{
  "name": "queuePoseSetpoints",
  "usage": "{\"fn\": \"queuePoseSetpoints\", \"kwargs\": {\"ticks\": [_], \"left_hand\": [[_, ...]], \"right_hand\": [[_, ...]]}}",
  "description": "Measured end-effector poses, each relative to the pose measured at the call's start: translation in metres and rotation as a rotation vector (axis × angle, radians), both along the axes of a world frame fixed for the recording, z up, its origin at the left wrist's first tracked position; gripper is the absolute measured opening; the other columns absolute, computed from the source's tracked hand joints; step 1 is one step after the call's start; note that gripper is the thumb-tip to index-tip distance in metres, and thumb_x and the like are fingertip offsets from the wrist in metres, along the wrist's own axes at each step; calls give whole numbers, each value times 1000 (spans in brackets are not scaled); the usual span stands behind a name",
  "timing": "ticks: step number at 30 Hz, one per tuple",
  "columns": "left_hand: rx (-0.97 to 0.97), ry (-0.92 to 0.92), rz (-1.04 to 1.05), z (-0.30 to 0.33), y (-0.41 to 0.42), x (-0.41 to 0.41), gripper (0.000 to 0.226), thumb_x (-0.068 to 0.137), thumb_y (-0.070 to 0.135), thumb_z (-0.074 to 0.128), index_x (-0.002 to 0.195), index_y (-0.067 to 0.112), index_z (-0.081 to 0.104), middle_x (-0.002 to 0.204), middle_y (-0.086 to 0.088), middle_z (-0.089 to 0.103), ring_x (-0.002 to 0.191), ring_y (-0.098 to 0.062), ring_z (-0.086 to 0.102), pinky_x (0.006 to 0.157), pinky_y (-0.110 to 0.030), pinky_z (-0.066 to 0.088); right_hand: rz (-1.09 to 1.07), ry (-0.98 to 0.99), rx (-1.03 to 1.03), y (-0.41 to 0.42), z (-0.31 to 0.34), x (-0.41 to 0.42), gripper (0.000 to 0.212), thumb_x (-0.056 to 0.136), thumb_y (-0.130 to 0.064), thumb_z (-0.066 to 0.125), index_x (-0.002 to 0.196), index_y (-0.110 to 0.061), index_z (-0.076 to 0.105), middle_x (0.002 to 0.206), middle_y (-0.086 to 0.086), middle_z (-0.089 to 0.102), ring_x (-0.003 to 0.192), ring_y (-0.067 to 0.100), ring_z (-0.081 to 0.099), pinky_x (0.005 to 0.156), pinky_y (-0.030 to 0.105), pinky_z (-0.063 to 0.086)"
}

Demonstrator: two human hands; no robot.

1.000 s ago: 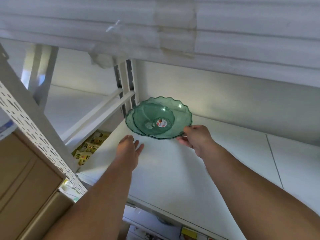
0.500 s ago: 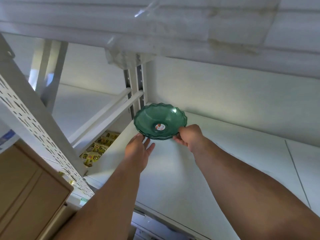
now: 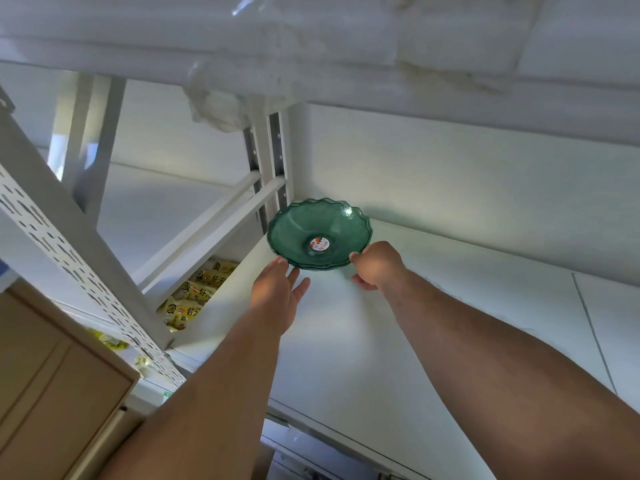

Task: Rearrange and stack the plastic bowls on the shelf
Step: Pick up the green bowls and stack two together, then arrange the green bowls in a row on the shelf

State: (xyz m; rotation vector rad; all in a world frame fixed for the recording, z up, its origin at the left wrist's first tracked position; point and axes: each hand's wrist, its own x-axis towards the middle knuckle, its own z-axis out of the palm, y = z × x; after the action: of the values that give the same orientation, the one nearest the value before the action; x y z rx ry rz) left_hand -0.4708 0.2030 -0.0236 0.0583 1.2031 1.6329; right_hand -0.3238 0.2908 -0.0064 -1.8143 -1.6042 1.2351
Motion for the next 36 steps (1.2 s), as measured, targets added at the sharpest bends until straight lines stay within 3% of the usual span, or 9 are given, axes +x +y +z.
{"fn": "queuePoseSetpoints", "kwargs": {"ticks": [5,10,12,14,15,17,22,27,36], "left_hand": [[-25,44,18,7,-3,3,45,104,4,39,148,10,38,144,-8,46,134,-27,47,104,-48,46],[-162,469,-45,8,-12,23,33,99,14,48,130,23,53,107,-1,56,92,-15,57,92,-32,48],[-228,732,-141,12,-19,40,46,98,20,49,144,20,44,127,-2,55,112,-23,55,92,-33,42],[-296,958,-265,20,-28,60,57,99,25,49,152,19,31,151,-2,41,135,-25,42,100,-32,36],[-317,1063,-351,24,-32,70,60,98,27,48,154,18,27,157,-3,34,141,-25,35,106,-33,32],[-352,1242,-537,32,-39,92,66,97,33,47,156,17,22,161,-4,26,146,-25,27,114,-37,26],[-403,1585,-809,56,-60,155,69,95,43,46,155,21,21,162,0,23,145,-27,27,115,-43,28],[-414,1811,-924,65,-80,213,63,95,43,43,152,21,28,156,-3,31,140,-30,34,108,-46,34],[-266,2068,-1092,70,-95,277,64,96,47,39,153,21,25,156,-3,30,140,-29,33,107,-45,33]], "right_hand": [[50,-28,-8,-5,3,15,25,93,-26,59,83,-3,61,74,14,69,81,35,75,78,45,61],[146,-192,64,-17,18,45,34,90,-32,57,74,-3,61,74,9,65,67,27,54,64,30,42],[190,-225,85,-27,26,59,30,93,-31,55,73,-9,57,74,6,56,76,27,54,69,30,40],[266,-269,103,-40,32,77,35,97,-36,53,113,-7,66,115,9,66,111,30,59,90,30,44],[306,-310,121,-48,36,88,50,98,-40,51,136,-7,55,138,8,58,128,29,52,102,31,40],[385,-416,190,-67,43,112,65,99,-47,46,151,-8,35,155,8,42,140,28,40,112,33,33],[480,-675,354,-104,47,174,70,97,-58,38,149,-11,38,153,11,42,144,34,29,115,46,30],[488,-754,321,-137,45,231,75,98,-59,31,156,-13,21,165,10,17,153,33,5,122,50,13],[304,-821,271,-196,48,304,75,100,-57,29,158,-12,16,167,12,10,154,32,4,123,49,10]]}}
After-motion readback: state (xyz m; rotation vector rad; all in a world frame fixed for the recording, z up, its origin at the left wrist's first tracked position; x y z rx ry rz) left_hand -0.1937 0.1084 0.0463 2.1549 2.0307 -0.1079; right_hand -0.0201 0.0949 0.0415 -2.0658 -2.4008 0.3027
